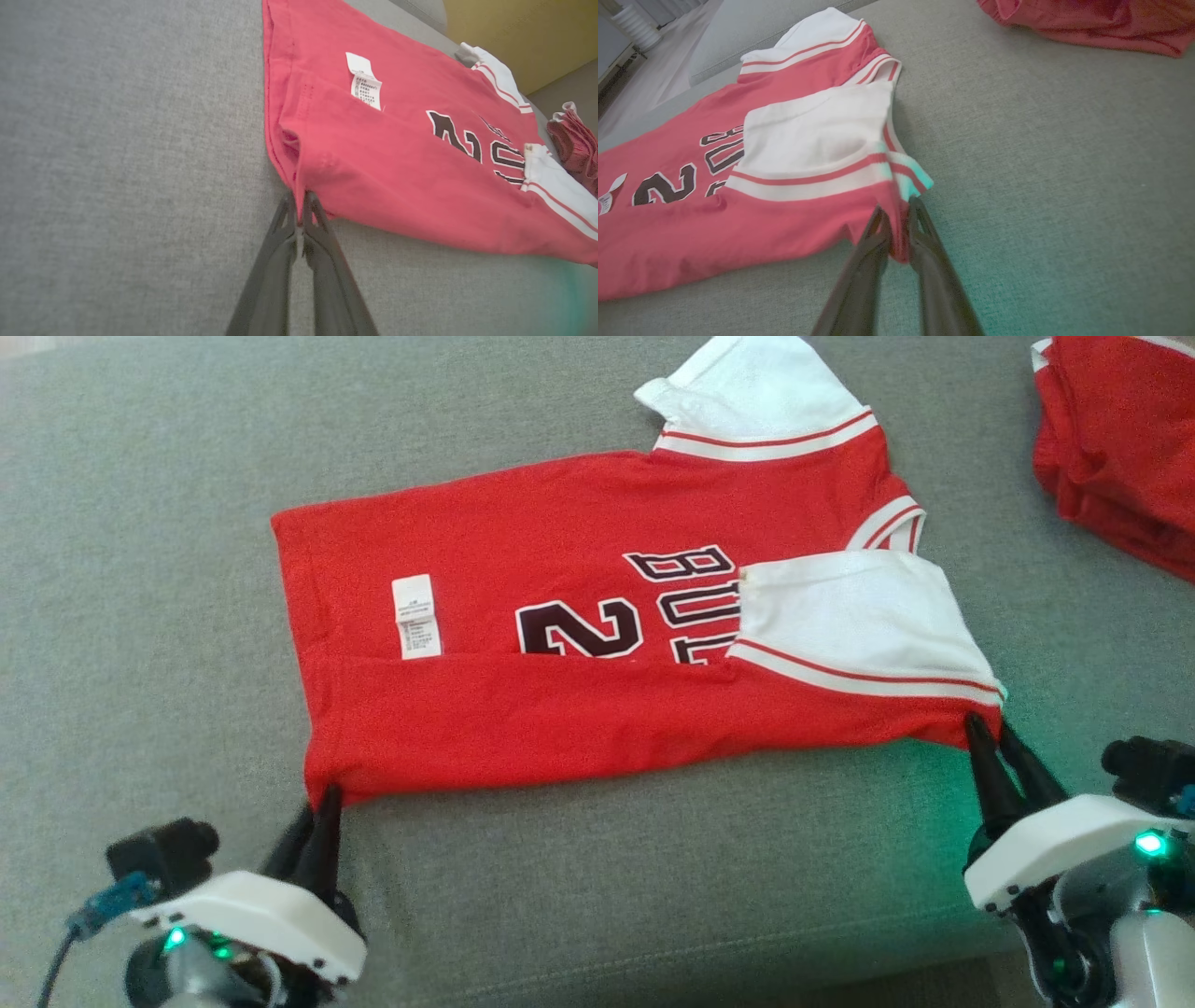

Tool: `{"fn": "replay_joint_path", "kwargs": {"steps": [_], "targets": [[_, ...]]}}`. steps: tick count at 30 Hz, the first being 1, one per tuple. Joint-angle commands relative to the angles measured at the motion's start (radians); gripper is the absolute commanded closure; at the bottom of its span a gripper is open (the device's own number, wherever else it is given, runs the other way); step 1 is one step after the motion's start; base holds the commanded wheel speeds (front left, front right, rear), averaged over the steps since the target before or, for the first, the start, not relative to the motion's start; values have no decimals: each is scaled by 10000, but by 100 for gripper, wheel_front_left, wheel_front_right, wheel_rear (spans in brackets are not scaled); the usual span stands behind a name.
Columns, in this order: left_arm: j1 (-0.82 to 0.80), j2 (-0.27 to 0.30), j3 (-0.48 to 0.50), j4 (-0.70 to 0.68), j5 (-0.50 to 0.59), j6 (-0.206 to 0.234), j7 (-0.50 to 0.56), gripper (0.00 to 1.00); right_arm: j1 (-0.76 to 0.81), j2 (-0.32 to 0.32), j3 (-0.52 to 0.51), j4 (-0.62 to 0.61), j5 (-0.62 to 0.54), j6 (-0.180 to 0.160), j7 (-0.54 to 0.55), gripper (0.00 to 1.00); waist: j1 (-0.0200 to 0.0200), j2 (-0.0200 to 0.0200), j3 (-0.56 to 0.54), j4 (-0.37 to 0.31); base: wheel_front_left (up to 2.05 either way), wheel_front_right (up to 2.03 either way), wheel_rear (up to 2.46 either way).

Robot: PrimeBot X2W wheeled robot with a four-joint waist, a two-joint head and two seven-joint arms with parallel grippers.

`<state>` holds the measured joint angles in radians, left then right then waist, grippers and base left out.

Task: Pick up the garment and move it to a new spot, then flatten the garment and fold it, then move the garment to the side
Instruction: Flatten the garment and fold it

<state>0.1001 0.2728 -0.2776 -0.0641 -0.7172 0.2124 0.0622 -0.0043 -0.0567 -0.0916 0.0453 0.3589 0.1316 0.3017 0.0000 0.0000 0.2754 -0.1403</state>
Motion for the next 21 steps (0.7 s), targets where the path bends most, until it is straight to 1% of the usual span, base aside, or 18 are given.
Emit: {"fn": "replay_joint_path", "kwargs": {"steps": [1,6,11,15,21], "targets": [[-322,236,478,-305,131,73,-110,0,-33,-69,157,-316,-65,-9,-171,0,0,0,-3,-24,0,0,0],[-731,730,788,-517,309,96,-57,0,-198,-45,1,-376,-117,-9,-482,0,0,0,98,-86,0,0,0],[-1940,1454,873,-637,646,-32,480,0,-698,-119,-146,-684,-229,-9,-740,0,0,0,398,-131,0,0,0],[-3288,2088,746,-282,989,-205,1242,0,-1295,-197,192,-856,-272,-9,-790,0,0,0,754,-247,0,0,0],[-5241,2755,440,727,1217,-578,2560,0,-2322,-376,1032,-800,-205,-9,-866,0,0,0,1386,-538,0,0,0]]}}
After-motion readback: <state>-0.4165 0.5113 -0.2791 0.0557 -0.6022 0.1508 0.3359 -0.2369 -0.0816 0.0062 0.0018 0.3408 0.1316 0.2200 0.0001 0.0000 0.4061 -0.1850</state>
